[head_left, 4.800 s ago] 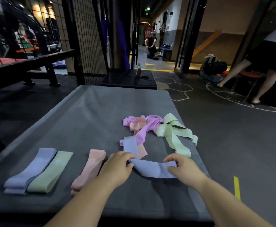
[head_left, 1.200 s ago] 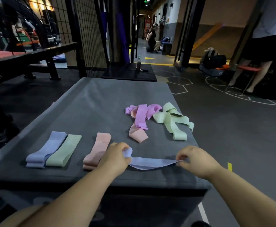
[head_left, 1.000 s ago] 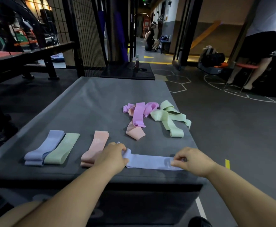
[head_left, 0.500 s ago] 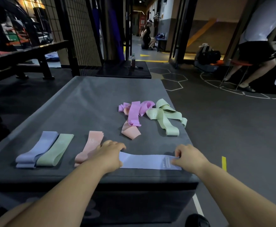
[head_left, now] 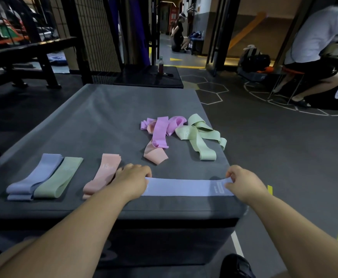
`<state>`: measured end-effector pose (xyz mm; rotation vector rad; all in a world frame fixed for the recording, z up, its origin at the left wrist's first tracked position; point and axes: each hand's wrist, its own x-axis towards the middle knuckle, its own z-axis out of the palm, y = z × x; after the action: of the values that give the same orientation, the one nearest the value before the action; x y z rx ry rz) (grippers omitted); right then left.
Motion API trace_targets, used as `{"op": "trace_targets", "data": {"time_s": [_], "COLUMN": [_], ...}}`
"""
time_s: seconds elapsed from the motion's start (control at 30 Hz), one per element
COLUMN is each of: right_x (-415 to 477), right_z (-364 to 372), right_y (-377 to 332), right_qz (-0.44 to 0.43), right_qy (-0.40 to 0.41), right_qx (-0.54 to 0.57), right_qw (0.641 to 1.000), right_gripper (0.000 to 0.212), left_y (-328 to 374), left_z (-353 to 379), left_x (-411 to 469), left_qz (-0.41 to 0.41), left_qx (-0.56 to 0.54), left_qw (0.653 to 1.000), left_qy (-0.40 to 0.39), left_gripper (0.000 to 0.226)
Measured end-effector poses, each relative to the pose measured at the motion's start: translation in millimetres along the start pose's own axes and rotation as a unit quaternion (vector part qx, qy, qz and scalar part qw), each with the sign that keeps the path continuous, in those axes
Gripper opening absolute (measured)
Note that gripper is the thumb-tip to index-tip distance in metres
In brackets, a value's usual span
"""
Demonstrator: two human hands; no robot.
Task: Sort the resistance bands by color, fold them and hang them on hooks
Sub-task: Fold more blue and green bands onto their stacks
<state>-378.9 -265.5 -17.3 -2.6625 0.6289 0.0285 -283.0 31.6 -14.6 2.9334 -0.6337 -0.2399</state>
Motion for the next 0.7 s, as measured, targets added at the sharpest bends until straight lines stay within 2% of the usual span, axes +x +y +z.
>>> {"op": "trace_targets", "data": {"time_s": [0.17, 0.27, 0.33, 0.4, 0.47, 0.53, 0.7], "right_x": [-1, -9, -17, -24, -28, -30, -31], "right_z": [2, 6, 17, 32, 47, 56, 62], "right_y": [1, -11, -25, -39, -50, -51, -45], "right_qz": [-0.004, -0.068, -0.144, -0.213, -0.257, -0.268, -0.285], "right_qy": [0.025, 0.067, 0.037, -0.037, -0.083, -0.101, -0.09], "right_qx": [-0.015, -0.042, -0.052, -0.081, -0.109, -0.133, -0.179], "right_qw": [1.0, 0.995, 0.987, 0.973, 0.957, 0.949, 0.937], "right_gripper": [0.034, 0.042, 0.046, 0.054, 0.081, 0.103, 0.122], "left_y": [2, 10, 20, 31, 37, 38, 33], "left_z": [4, 14, 21, 29, 36, 39, 41], "left_x": [1, 1, -1, -5, -6, -7, -8], "left_qz": [-0.01, 0.024, 0.078, 0.115, 0.127, 0.122, 0.123], "left_qx": [-0.001, -0.014, -0.024, -0.022, -0.01, 0.005, 0.034], "left_qw": [1.0, 0.999, 0.996, 0.993, 0.992, 0.992, 0.99], "left_qy": [0.006, 0.045, 0.035, 0.003, -0.017, -0.033, -0.053], "left_gripper": [0.026, 0.042, 0.049, 0.052, 0.052, 0.053, 0.055]}}
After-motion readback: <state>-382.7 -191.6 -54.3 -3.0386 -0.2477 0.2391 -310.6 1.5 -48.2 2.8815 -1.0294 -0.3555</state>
